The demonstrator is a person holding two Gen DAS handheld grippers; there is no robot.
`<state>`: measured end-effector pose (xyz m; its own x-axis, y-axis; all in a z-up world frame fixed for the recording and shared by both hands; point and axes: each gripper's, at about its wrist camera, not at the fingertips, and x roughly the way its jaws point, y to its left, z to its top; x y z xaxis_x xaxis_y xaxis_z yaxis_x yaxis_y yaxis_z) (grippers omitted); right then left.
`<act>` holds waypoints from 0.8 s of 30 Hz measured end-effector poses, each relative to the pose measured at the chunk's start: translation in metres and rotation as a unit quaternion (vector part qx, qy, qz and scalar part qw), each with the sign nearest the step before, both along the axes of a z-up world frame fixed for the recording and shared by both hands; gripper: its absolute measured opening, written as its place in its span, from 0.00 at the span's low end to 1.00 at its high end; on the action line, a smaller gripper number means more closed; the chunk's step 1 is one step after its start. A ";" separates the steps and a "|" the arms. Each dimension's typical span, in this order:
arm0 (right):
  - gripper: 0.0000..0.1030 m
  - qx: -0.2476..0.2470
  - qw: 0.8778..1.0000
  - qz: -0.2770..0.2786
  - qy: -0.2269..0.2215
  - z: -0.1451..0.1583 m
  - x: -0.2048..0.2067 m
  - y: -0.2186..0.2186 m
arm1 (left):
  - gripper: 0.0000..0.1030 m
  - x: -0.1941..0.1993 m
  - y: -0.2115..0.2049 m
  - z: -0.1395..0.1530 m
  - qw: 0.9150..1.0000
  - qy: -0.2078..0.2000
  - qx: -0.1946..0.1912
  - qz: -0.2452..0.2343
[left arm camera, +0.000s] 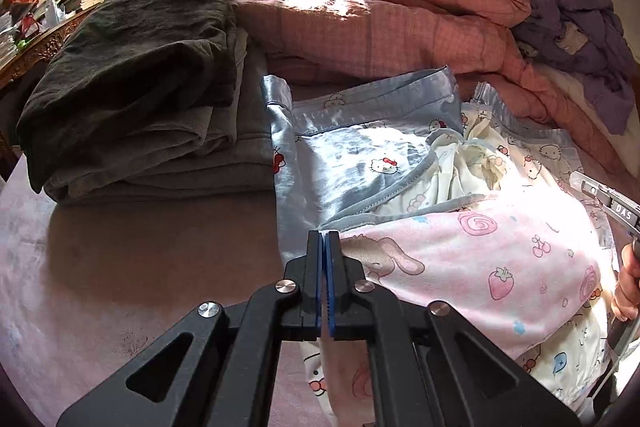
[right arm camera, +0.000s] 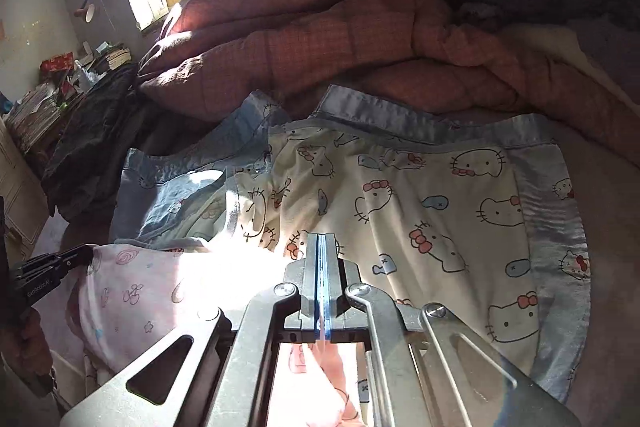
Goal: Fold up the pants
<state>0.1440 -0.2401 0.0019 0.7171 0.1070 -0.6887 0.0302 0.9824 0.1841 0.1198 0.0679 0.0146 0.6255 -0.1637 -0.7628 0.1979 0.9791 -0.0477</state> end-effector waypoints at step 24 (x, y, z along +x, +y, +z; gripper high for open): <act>0.00 -0.017 0.999 0.026 0.027 -0.038 0.001 0.025 | 0.52 -0.031 -0.030 -0.028 0.999 -0.037 0.037 0.001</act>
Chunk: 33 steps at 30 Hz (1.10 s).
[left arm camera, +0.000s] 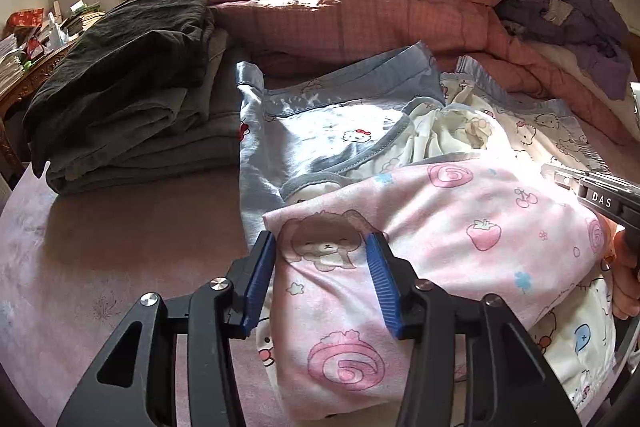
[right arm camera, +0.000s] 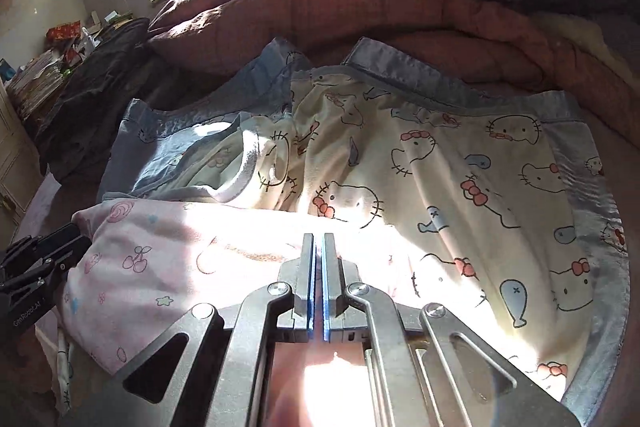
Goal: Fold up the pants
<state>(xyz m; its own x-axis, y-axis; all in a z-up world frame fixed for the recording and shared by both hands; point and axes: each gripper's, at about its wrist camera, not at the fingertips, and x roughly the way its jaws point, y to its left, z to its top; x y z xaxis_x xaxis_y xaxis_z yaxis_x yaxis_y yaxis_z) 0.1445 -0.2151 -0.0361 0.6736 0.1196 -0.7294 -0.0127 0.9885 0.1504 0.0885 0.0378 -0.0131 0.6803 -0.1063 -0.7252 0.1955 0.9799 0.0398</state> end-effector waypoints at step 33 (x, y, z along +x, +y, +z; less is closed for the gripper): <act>0.12 -0.016 0.992 0.122 0.016 0.010 -0.058 0.056 | 0.79 -0.050 -0.054 -0.006 0.991 0.018 0.052 -0.126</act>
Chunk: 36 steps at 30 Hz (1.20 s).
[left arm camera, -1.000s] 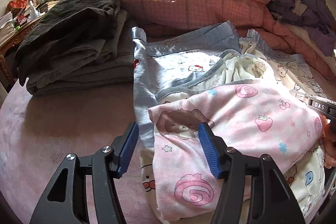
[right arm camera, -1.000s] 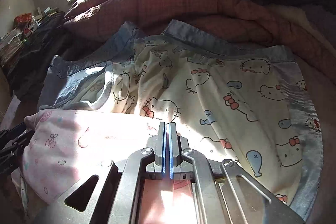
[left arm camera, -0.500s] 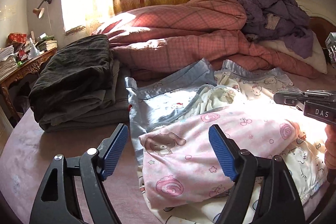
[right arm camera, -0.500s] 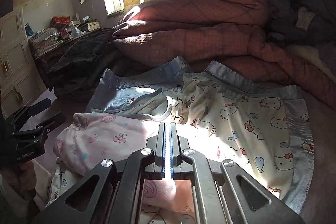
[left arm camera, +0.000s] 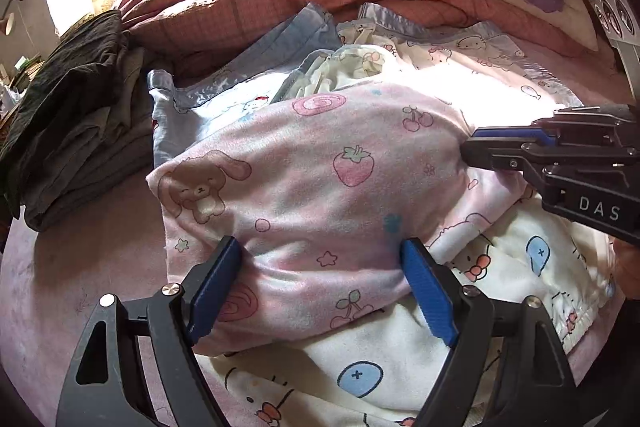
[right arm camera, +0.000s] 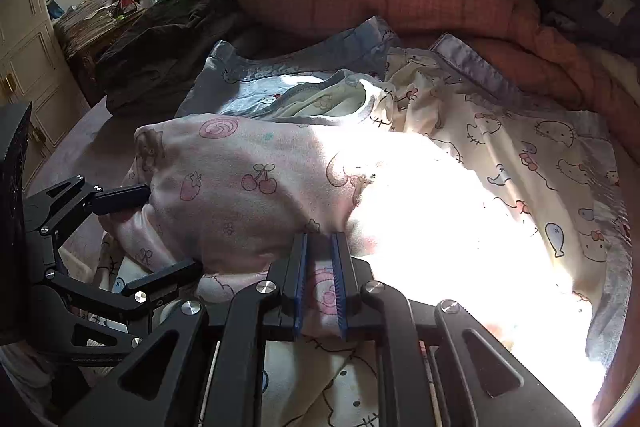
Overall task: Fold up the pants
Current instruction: 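Withdraw both open tools from the pink bundle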
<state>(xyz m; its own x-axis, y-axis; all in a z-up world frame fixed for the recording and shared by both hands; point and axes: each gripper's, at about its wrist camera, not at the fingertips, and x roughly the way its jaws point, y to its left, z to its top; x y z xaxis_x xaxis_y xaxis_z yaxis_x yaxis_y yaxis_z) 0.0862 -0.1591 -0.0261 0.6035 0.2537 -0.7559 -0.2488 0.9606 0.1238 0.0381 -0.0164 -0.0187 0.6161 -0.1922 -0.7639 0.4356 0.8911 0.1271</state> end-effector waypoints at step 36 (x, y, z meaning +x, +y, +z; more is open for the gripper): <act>0.54 0.005 0.995 -0.038 -0.093 0.031 -0.007 -0.027 | 0.57 0.010 0.054 0.033 0.988 -0.072 -0.109 0.077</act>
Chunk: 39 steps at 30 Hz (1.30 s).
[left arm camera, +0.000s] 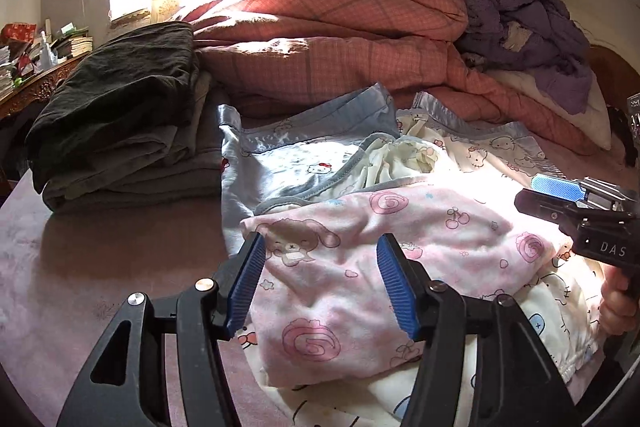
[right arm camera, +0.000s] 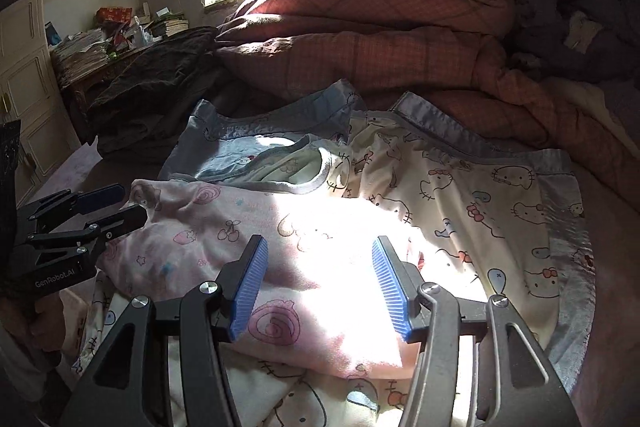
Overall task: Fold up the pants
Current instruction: 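Withdraw both open tools from the pink bundle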
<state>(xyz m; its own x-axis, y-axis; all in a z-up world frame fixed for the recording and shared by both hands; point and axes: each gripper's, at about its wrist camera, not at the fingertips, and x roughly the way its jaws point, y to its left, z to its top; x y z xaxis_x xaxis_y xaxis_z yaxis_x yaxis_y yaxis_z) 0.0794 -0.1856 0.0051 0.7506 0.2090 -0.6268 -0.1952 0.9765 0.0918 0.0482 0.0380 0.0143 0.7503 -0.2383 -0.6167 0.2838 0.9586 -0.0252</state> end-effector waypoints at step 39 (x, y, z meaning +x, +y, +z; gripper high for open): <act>0.81 0.027 0.996 -0.004 -0.089 0.022 -0.018 -0.006 | 0.95 -0.021 0.011 0.018 0.995 -0.084 -0.006 0.048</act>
<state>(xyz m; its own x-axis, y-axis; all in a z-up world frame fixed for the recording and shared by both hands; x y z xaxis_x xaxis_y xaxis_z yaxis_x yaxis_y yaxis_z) 0.0615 -0.1917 0.0270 0.8506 0.2320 -0.4719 -0.2049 0.9727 0.1089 0.0274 0.0489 0.0320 0.8621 -0.1678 -0.4782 0.1926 0.9813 0.0029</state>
